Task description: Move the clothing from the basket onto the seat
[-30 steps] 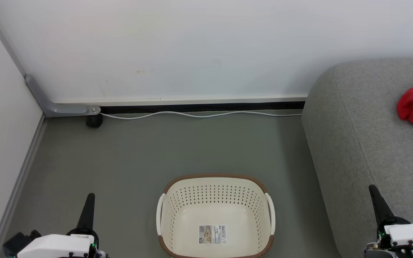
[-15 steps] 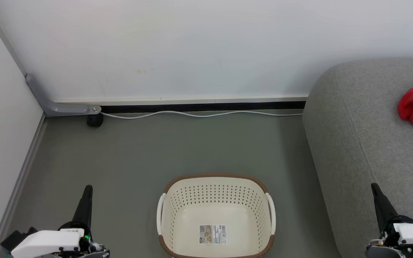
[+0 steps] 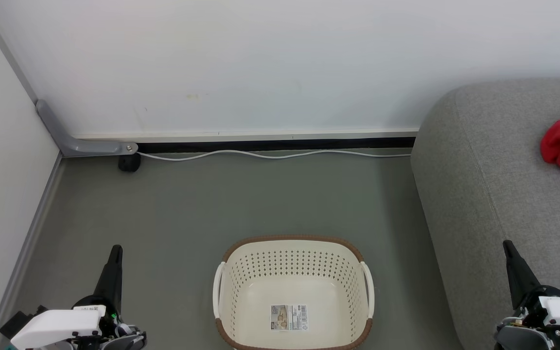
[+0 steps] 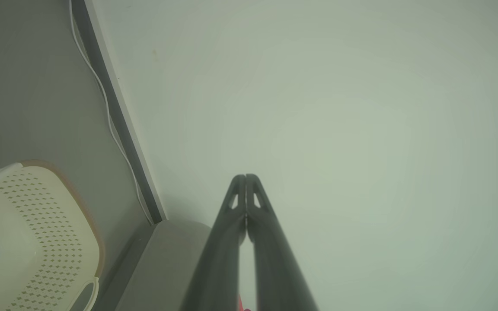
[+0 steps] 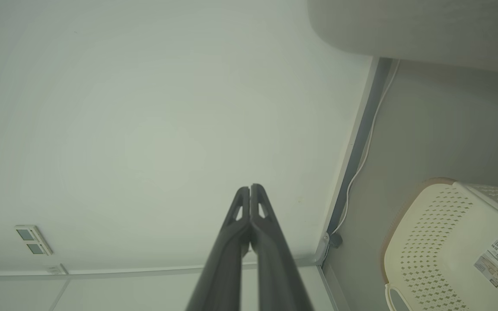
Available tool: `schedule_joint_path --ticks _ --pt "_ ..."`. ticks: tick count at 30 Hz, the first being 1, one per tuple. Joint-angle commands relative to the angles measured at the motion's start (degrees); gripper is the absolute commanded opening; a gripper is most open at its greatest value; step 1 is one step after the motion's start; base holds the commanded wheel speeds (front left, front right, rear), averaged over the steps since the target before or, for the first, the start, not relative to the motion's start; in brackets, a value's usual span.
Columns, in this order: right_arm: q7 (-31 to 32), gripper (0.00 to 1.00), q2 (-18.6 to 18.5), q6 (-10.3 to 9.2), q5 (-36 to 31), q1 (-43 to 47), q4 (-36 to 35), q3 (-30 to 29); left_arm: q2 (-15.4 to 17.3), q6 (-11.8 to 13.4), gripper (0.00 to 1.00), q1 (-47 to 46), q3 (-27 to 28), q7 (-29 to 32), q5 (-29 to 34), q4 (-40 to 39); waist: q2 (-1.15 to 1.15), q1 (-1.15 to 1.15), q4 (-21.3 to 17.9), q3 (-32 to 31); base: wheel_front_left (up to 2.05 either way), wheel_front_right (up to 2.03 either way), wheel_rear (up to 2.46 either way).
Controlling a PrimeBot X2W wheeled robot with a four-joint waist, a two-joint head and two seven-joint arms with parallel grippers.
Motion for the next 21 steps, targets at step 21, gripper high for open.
schedule_joint_path --ticks 21 --pt "0.43 0.0 -0.6 0.25 0.5 -2.11 -1.82 0.88 1.0 -0.45 0.0 -3.28 1.88 0.36 -0.26 -1.64 0.0 0.0 0.0 0.0 0.0 0.0 0.0"
